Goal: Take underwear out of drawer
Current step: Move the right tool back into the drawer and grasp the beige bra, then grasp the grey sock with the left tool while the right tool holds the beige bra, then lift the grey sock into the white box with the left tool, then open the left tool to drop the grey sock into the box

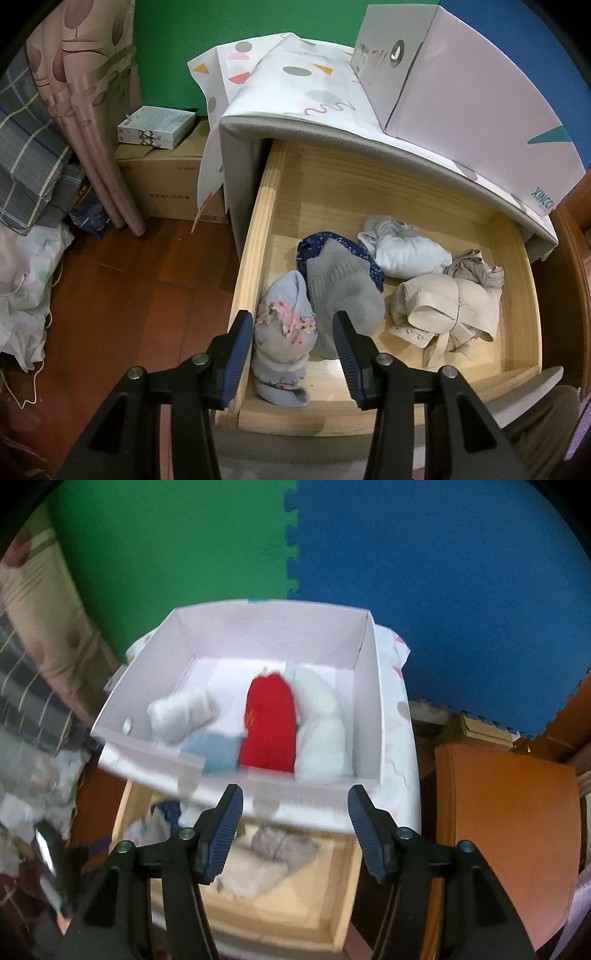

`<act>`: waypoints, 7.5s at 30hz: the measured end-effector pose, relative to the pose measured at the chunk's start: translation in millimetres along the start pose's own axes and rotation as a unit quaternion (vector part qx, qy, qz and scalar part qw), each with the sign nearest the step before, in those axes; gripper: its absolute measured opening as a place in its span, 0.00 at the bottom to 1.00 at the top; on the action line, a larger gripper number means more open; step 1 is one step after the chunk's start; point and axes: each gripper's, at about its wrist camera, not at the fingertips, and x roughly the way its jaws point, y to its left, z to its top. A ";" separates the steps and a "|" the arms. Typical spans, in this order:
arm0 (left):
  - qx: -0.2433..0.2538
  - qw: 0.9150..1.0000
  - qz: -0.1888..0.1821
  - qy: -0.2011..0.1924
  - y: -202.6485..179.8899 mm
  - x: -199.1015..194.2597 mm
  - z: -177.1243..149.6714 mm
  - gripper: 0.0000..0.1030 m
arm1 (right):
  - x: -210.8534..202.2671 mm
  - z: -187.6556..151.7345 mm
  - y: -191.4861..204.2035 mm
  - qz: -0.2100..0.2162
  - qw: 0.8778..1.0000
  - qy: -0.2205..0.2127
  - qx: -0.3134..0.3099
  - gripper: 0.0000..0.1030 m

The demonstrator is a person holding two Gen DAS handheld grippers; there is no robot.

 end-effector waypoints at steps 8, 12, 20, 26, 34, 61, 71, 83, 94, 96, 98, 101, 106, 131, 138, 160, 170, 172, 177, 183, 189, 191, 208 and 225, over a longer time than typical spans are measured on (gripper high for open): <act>0.023 1.000 0.009 0.005 -8.7 1.5 -1.6 0.45 | 43.2 -72.4 28.8 0.030 0.992 0.096 -0.073 0.60; 0.018 1.000 0.006 0.009 -7.0 2.7 -1.4 0.45 | 86.4 -95.6 47.5 0.050 0.985 0.141 -0.091 0.60; 0.014 1.000 -0.002 0.014 -6.0 4.7 -1.0 0.45 | 155.8 -113.3 80.9 0.053 0.970 0.192 -0.137 0.73; 0.008 1.000 -0.009 0.019 -3.6 6.3 -0.9 0.45 | 177.9 -107.4 104.7 0.040 0.962 0.183 -0.199 0.81; 0.011 1.000 -0.001 0.024 -5.6 8.7 -0.4 0.45 | 219.7 -117.1 123.4 0.034 0.945 0.216 -0.244 0.84; 0.018 0.999 0.011 0.024 -8.3 11.0 -1.1 0.45 | 218.4 -144.7 23.7 0.013 0.957 0.281 -0.068 0.69; 0.020 0.999 0.014 0.026 -10.8 10.3 -0.7 0.45 | 216.2 -151.3 -0.1 -0.006 0.961 0.277 0.010 0.67; 0.041 0.996 -0.040 0.073 -37.4 13.8 11.0 0.45 | 208.2 -182.7 -0.3 -0.021 0.967 0.254 0.000 0.67; 0.044 0.992 -0.015 0.117 -65.8 44.4 29.4 0.45 | 208.1 -189.1 19.9 -0.027 0.969 0.247 -0.002 0.68; 0.045 0.991 -0.006 0.123 -65.4 51.7 29.2 0.45 | 208.0 -188.6 17.8 -0.026 0.969 0.246 -0.002 0.68; 0.044 0.991 0.006 0.123 -64.4 58.2 29.3 0.45 | 208.3 -188.7 16.8 -0.025 0.969 0.245 -0.002 0.68; 0.039 0.990 0.008 0.135 -62.1 65.6 30.0 0.45 | 208.5 -188.8 15.3 -0.024 0.970 0.244 -0.002 0.68; 0.031 0.991 0.018 0.130 -59.5 72.3 31.8 0.45 | 207.8 -188.5 12.7 -0.023 0.970 0.241 -0.001 0.68; 0.057 0.994 0.003 0.092 -56.7 23.4 32.6 0.19 | 207.1 -188.1 12.7 -0.023 0.970 0.241 0.000 0.67; 0.084 0.994 -0.002 0.065 -64.2 -7.2 27.0 0.19 | 206.8 -187.9 12.8 -0.023 0.970 0.242 -0.001 0.67; 0.101 0.989 -0.054 -0.089 -75.7 -187.3 105.6 0.19 | 206.9 -187.8 15.4 -0.023 0.970 0.242 -0.003 0.67; 0.113 0.984 -0.042 -0.128 -115.7 -192.0 191.2 0.19 | 207.0 -186.6 15.7 -0.019 0.970 0.241 -0.004 0.67; 0.116 0.985 -0.037 -0.126 -123.9 -181.0 205.5 0.19 | 207.0 -186.2 14.9 -0.018 0.970 0.240 -0.002 0.67; 0.119 0.988 -0.028 -0.097 -138.6 -138.2 223.0 0.19 | 207.2 -185.2 13.7 -0.018 0.971 0.240 0.000 0.67; 0.133 0.989 -0.022 -0.068 -153.7 -93.1 223.6 0.19 | 207.1 -184.8 13.5 -0.018 0.971 0.240 -0.001 0.67; 0.145 0.988 -0.001 -0.043 -160.5 -58.1 214.1 0.19 | 207.8 -183.9 13.4 -0.017 0.970 0.241 -0.003 0.67; 0.148 0.988 0.006 -0.037 -160.0 -50.2 212.3 0.20 | 207.7 -183.8 13.5 -0.017 0.970 0.241 -0.003 0.67; 0.147 0.989 0.009 -0.028 -157.4 -57.7 201.9 0.41 | 207.5 -181.9 13.5 -0.017 0.970 0.244 -0.006 0.67; 0.145 0.987 0.006 -0.066 -107.3 -138.3 185.8 0.44 | 208.1 -180.8 14.0 -0.019 0.969 0.246 -0.004 0.67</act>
